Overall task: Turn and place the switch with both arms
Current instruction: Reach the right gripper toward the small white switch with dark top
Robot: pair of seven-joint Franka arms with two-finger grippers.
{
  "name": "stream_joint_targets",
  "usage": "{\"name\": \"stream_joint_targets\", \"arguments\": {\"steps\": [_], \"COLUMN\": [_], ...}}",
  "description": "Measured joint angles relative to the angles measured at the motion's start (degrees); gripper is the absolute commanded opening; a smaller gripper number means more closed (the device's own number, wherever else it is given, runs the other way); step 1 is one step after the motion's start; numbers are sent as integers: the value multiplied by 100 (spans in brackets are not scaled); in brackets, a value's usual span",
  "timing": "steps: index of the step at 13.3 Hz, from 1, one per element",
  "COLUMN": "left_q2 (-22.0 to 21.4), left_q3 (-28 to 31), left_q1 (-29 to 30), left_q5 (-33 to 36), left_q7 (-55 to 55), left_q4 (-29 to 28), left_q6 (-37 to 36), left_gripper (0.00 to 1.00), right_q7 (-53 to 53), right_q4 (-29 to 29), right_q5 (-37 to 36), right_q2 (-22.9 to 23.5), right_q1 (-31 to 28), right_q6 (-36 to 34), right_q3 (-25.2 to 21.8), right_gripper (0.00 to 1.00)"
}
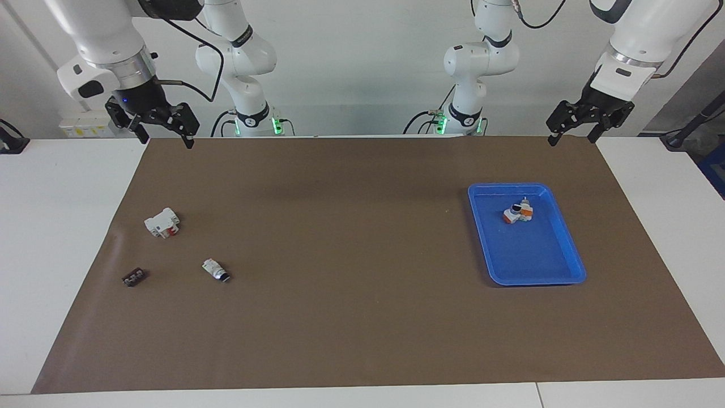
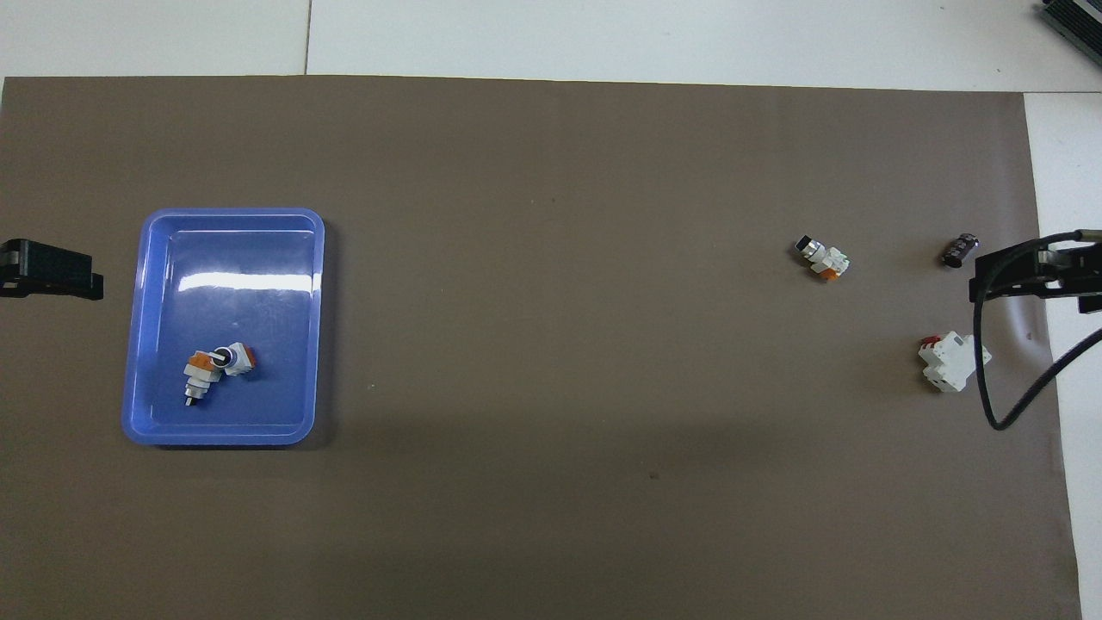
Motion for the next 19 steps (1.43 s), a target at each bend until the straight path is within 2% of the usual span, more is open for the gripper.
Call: {"name": "stream_joint_targets", "arguments": {"steps": [5,8,12,14,17,19], "left_q2": [-4,-10,-11,-11,-11,-12], "left_q3": [34,-14,-24,80,296,312], "left_q1": [283,176,-115,-307,-612,-624], "left_q5": [4,0,0,0,0,0], "left_q7": [33,46,42,42,42,42], "left_q4": [-25,-24,-24,-24,-25,-24], "left_q6": [-18,-17,-5,6,10,10], "left_gripper": [100,100,100,100,100,100], "right_q7": [7,-125,-350,-695,-1367,-2304], "right_q4": [-2,-219,-958,-1210,-1471,-1699], "right_q5": [0,20,37,65,395,870], "right_q2": [-2,-38,-47,91,638,1082], "right_q1": [0,9,9,-2,-51,-139], "right_q6": [18,403,1636,2102,3063,3817], "right_q3": [0,15,27,18,4,0], "right_gripper": [100,100,100,100,100,100]}}
